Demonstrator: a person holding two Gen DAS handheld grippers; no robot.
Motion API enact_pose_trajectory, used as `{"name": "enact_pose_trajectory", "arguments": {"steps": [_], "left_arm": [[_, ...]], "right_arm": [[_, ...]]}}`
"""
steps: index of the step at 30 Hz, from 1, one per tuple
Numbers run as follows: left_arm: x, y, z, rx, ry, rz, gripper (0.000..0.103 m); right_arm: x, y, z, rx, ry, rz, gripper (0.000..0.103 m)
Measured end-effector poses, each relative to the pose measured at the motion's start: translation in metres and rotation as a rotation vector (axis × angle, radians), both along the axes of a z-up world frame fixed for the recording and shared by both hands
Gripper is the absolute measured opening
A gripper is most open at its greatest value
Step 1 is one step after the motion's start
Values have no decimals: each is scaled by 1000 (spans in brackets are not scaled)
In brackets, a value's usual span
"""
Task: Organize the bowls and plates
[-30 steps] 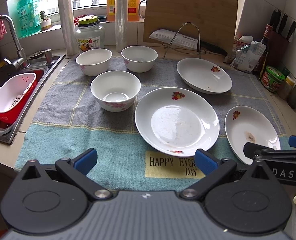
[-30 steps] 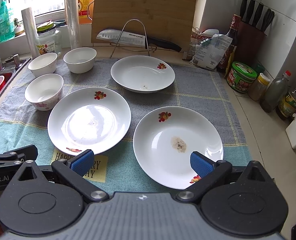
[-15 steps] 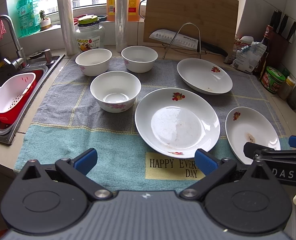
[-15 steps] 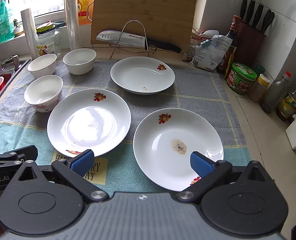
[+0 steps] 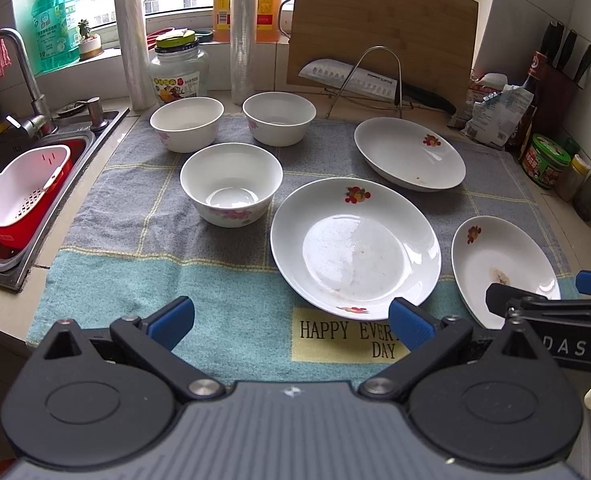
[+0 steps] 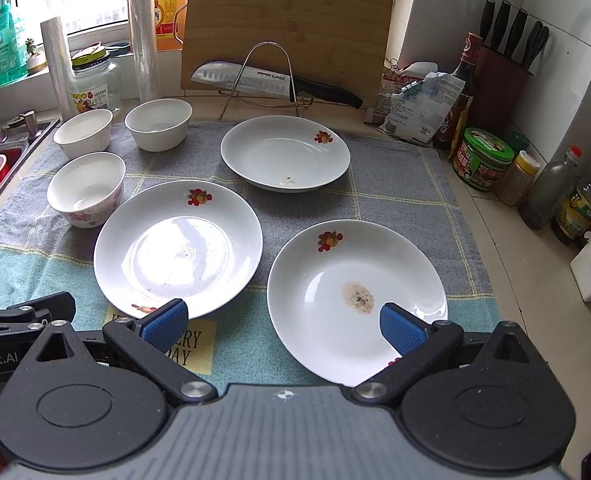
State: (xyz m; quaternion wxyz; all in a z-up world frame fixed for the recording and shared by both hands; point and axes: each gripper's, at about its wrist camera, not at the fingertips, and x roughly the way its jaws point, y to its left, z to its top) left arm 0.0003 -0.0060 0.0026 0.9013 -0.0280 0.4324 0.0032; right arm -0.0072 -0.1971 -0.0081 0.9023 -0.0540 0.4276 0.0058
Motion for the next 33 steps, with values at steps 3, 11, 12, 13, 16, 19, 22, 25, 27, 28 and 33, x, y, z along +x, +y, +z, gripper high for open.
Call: {"name": "enact_pose_trajectory", "arguments": {"steps": [3, 11, 12, 13, 16, 19, 22, 25, 27, 28, 33], "left_arm": [[0, 0, 0, 0, 0, -1, 102], [8, 5, -1, -6, 3, -11, 102], [9, 6, -2, -7, 2, -14, 102], [9, 7, -2, -7, 3, -16, 102], [10, 7, -3, -9, 3, -23, 102], [12, 8, -4, -12, 3, -28, 102], [13, 9, -5, -14, 0, -36, 102], [16, 9, -5, -14, -2, -45, 102], [18, 10, -6, -14, -1, -54, 102], [19, 11, -7, -16, -4, -58, 102], [25, 12, -11, -24, -12, -92, 102]], "right_arm": [[1, 0, 0, -1, 0, 0, 103], [2, 2, 0, -11, -7, 1, 103], [3, 3, 0, -10, -7, 0, 103], [2, 3, -1, -11, -8, 1, 103], [3, 3, -1, -21, -14, 3, 103], [2, 4, -1, -26, -18, 0, 103], [3, 4, -1, -28, -24, -2, 103], [5, 5, -2, -32, -34, 2, 103], [7, 5, -2, -35, -36, 10, 103], [7, 5, -3, -33, -41, 14, 103], [10, 1, -6, -9, -65, 34, 103]]}}
